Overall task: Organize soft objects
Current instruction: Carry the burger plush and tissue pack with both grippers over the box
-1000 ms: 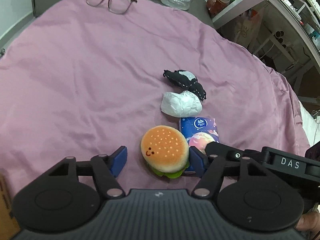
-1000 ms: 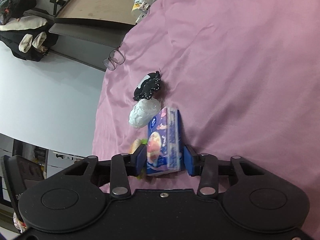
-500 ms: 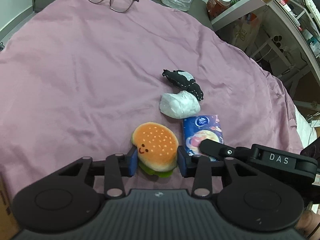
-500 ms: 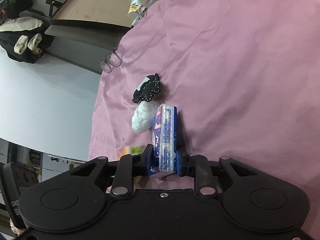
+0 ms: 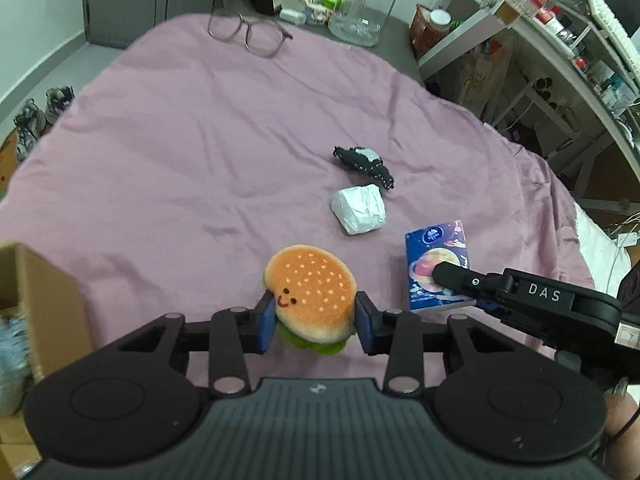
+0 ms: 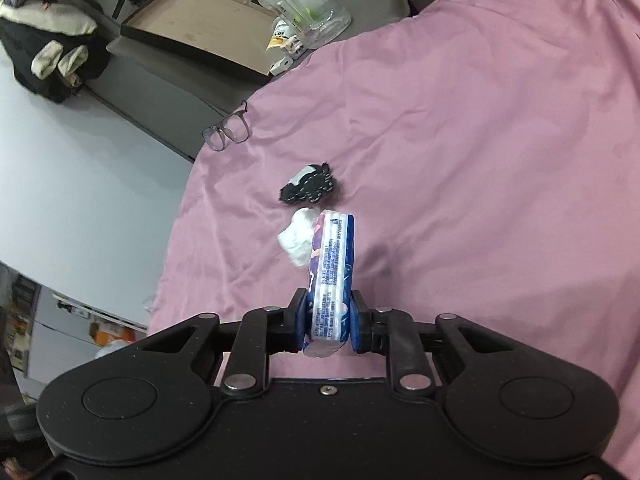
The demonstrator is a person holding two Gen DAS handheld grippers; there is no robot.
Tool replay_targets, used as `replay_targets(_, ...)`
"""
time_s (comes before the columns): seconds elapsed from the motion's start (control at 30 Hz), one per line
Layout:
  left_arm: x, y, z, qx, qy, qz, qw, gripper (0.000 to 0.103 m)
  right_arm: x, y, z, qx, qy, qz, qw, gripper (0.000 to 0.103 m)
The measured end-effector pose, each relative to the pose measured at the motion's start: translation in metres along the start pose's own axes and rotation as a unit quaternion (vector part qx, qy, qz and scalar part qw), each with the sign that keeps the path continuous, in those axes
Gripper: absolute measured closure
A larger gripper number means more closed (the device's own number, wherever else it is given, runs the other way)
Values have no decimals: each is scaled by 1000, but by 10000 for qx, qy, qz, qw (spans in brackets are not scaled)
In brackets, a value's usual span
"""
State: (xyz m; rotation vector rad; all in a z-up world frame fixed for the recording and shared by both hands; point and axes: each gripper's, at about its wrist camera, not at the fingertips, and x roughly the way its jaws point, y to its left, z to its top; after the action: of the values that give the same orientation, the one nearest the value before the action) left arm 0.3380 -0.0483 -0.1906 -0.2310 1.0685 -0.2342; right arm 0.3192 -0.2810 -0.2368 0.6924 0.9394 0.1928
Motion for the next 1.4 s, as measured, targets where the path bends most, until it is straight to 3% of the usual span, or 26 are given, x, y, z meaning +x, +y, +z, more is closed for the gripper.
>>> replay_targets(0.1,-22,5,-4,3,-118,-56,9999,64,-14,16,-8,-312,-140,-139,9993,82)
replay_targets(0.57,-90,30,-30,63,-476,-200,9986,64,-56,75,-42,-604,-324,-16,9976,82)
replay_targets(0.97,-133,65,-50,-9,-782,-209,9967,64,-69,127,-78,-1068,-453,-90,9932,82)
replay_targets(1.4,-166,118,-82,-232,-954,-153,9950,63,-71,184,-120,-1501,-441,195,9875,82)
